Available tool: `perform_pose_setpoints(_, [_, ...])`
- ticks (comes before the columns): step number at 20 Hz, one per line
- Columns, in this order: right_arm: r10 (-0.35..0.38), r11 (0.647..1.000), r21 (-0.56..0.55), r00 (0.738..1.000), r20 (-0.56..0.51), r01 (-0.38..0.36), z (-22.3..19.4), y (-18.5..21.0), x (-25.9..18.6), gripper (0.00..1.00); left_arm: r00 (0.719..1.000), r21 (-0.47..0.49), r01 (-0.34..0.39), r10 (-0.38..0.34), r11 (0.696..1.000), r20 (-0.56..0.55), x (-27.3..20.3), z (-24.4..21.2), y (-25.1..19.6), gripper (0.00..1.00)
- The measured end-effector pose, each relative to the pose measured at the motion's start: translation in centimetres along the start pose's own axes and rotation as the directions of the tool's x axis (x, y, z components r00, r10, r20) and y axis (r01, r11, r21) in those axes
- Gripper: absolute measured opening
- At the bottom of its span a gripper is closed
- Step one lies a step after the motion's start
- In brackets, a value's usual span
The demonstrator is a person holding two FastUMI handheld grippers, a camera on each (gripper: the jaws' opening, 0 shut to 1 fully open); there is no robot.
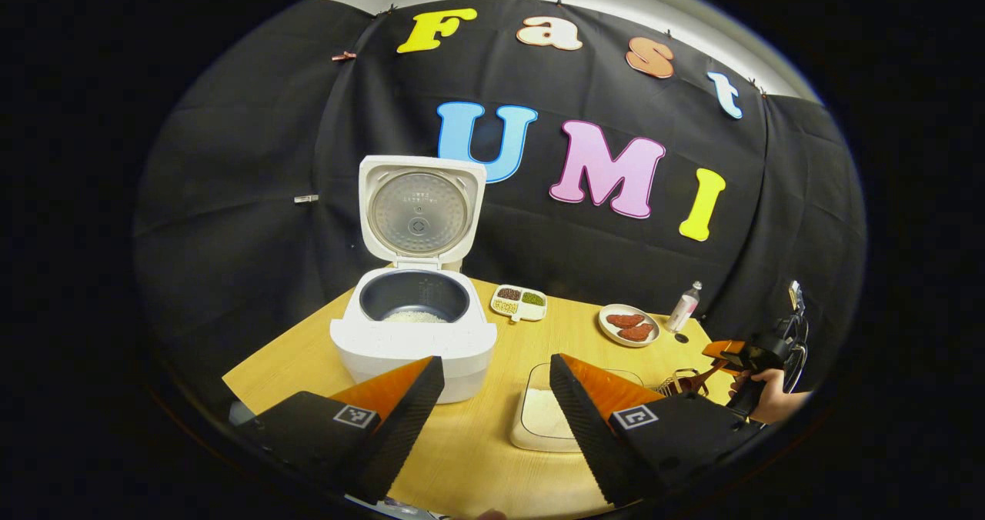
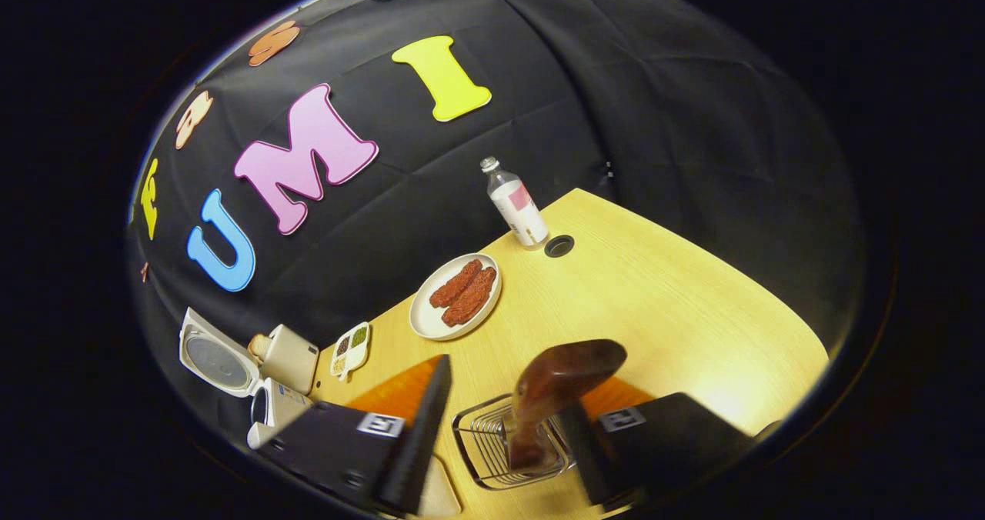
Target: Close the left gripper, press the button to open the rice cooker; take a wooden spoon from the chopstick holder with the right hand, scoop a spoonful of rice and pour it into the rice cooker, then put the wooden spoon back into the chopstick holder.
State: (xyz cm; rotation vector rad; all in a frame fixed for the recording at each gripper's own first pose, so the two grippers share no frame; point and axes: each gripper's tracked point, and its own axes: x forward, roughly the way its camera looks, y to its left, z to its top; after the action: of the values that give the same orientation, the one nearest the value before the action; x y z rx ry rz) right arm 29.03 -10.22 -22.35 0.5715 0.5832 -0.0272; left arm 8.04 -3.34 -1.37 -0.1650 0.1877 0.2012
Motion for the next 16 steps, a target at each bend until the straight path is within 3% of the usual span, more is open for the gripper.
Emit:
perform_pose_setpoints(2, [-0.012, 1.000, -0.010, 1.000, 0.011, 0.012, 0.5, -0.3, -1.1, 0.99, 1.000, 0.008, -0.006, 0.006, 1.000, 0.009, -0.1, 0.5, 0.4, 0.96])
perform_pose_setpoints(7, [-0.056, 0.994, -0.092, 0.998, 0.037, 0.059, 0.4, -1.4, -4.3, 0.98, 0.998, 0.035, -0.056, 0.055, 0.998, 0.037, 0.4, 3.3, 3.3, 0.96])
perform_pose_setpoints(12, [-0.125, 0.979, -0.144, 0.984, 0.125, 0.143, 1.9, -3.6, -9.8, 0.98, 0.982, 0.124, -0.135, 0.115, 0.983, 0.152, 1.2, 10.0, 6.3, 0.96])
perform_pose_setpoints(16, [-0.198, 0.964, -0.146, 0.965, 0.172, 0.224, 2.6, -5.8, -13.9, 0.98, 0.971, 0.106, -0.135, 0.110, 0.985, 0.212, 2.1, 15.9, 7.2, 0.95])
